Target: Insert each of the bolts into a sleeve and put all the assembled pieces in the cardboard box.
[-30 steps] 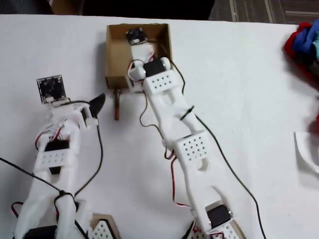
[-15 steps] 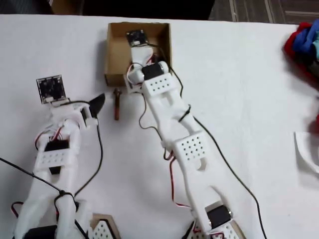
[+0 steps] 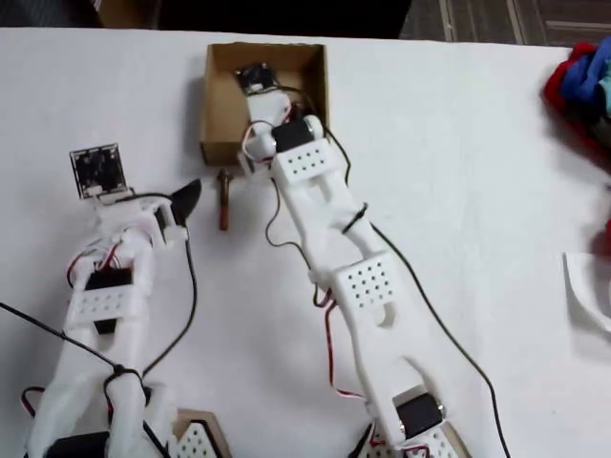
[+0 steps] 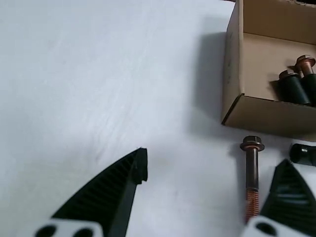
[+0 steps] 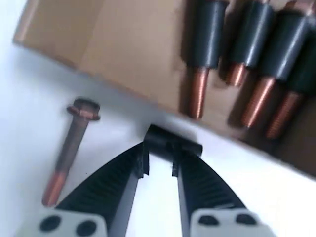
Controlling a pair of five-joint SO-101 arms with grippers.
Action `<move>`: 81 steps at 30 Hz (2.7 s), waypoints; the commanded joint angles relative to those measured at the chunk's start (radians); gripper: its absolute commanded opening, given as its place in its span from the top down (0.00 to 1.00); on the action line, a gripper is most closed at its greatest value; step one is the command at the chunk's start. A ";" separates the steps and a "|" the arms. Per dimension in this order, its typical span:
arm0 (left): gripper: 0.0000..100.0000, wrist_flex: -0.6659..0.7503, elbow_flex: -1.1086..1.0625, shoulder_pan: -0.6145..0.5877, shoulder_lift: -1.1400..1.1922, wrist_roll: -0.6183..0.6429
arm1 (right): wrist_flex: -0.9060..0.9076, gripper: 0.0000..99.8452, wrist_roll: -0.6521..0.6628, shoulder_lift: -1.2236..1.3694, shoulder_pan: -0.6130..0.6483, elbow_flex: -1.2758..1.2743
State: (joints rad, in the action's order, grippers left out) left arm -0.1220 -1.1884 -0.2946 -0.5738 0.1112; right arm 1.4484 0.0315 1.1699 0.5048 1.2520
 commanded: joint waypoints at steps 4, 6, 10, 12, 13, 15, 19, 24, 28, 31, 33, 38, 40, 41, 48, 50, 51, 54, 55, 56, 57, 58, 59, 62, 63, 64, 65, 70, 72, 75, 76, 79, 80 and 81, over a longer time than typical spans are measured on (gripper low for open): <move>0.60 0.020 0.002 -0.003 -0.028 -0.014 | 0.140 0.91 0.098 -0.039 -0.015 0.003; 0.60 0.020 0.002 -0.003 -0.028 -0.014 | 0.182 0.91 0.138 -0.082 -0.012 0.003; 0.60 0.020 0.002 -0.003 -0.028 -0.014 | 0.188 0.91 0.287 -0.193 -0.015 0.003; 0.60 0.020 0.002 -0.003 -0.028 -0.014 | 0.137 0.91 0.367 -0.226 -0.024 0.002; 0.60 0.020 0.002 -0.003 -0.028 -0.014 | 0.110 0.91 0.391 -0.237 -0.030 0.002; 0.60 0.020 0.002 -0.003 -0.028 -0.014 | 0.045 0.91 0.391 -0.240 -0.039 0.002; 0.60 0.020 0.002 -0.003 -0.028 -0.014 | -0.030 0.91 0.391 -0.223 -0.047 -0.011; 0.60 0.021 0.002 -0.003 -0.028 -0.014 | -0.033 0.91 0.318 -0.163 -0.044 -0.005; 0.60 0.023 0.002 -0.003 -0.028 -0.014 | -0.033 0.91 0.206 -0.119 -0.047 0.000; 0.60 0.023 0.002 -0.003 -0.028 -0.014 | -0.031 0.91 0.158 -0.101 -0.045 0.000; 0.60 0.025 0.002 -0.003 -0.028 -0.014 | -0.031 0.91 0.130 -0.097 -0.045 0.000; 0.60 0.025 0.002 -0.003 -0.028 -0.014 | -0.039 0.91 0.115 -0.094 -0.045 -0.003; 0.60 0.025 0.002 -0.003 -0.028 -0.014 | -0.053 0.91 0.115 -0.091 -0.045 -0.011; 0.60 0.025 0.002 -0.003 -0.028 -0.014 | -0.059 0.91 0.115 -0.085 -0.045 -0.011; 0.60 0.023 0.002 -0.003 -0.028 -0.014 | -0.058 0.91 0.115 -0.024 -0.028 0.000; 0.60 0.021 0.002 -0.003 -0.028 -0.014 | -0.061 0.91 0.115 -0.015 -0.028 0.000; 0.60 0.021 0.002 -0.003 -0.028 -0.014 | -0.061 0.91 0.115 -0.012 -0.028 0.000; 0.60 0.021 0.002 -0.003 -0.028 -0.014 | -0.061 0.91 0.115 -0.002 -0.030 0.000; 0.60 0.021 0.002 -0.003 -0.028 -0.014 | -0.062 0.91 0.115 -0.002 -0.031 0.000; 0.60 0.021 0.002 -0.003 -0.028 -0.014 | -0.074 0.91 0.115 -0.002 -0.031 0.000; 0.60 0.021 0.002 -0.003 -0.028 -0.014 | -0.087 0.91 0.115 -0.004 -0.033 0.000; 0.60 0.021 0.002 -0.003 -0.028 -0.014 | -0.102 0.91 0.115 -0.007 -0.033 0.000; 0.60 0.021 0.002 -0.003 -0.028 -0.014 | -0.119 0.91 0.115 -0.007 -0.031 0.000; 0.60 0.021 0.002 -0.003 -0.028 -0.014 | -0.150 0.91 0.103 -0.004 -0.022 0.000; 0.60 0.021 0.002 -0.003 -0.028 -0.014 | -0.150 0.91 0.077 -0.004 -0.019 0.000; 0.60 0.021 0.002 -0.003 -0.028 -0.014 | -0.147 0.91 0.052 -0.004 -0.016 -0.002; 0.60 0.020 0.002 -0.003 -0.028 -0.014 | -0.145 0.91 0.037 -0.004 -0.012 -0.005; 0.60 0.020 0.002 -0.003 -0.028 -0.014 | -0.087 0.91 0.023 -0.002 -0.010 -0.009; 0.60 0.020 0.002 -0.003 -0.028 -0.014 | -0.048 0.91 0.025 -0.002 -0.012 -0.009; 0.60 0.020 0.002 -0.003 -0.028 -0.014 | 0.018 0.91 0.025 -0.002 -0.018 -0.008; 0.60 0.020 0.002 -0.003 -0.028 -0.014 | 0.044 0.91 0.026 -0.004 -0.018 -0.002; 0.60 0.020 0.002 -0.003 -0.028 -0.014 | 0.114 0.91 0.028 -0.019 -0.018 0.003; 0.60 0.020 0.002 -0.003 -0.028 -0.014 | 0.133 0.91 0.028 -0.030 -0.018 0.011; 0.60 0.020 0.002 -0.003 -0.028 -0.014 | 0.150 0.91 0.046 -0.039 -0.019 0.025</move>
State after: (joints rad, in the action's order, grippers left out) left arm -0.1204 -1.1884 -0.2931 -0.5738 0.1112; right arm 1.5466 0.0621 1.1745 0.4833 1.2367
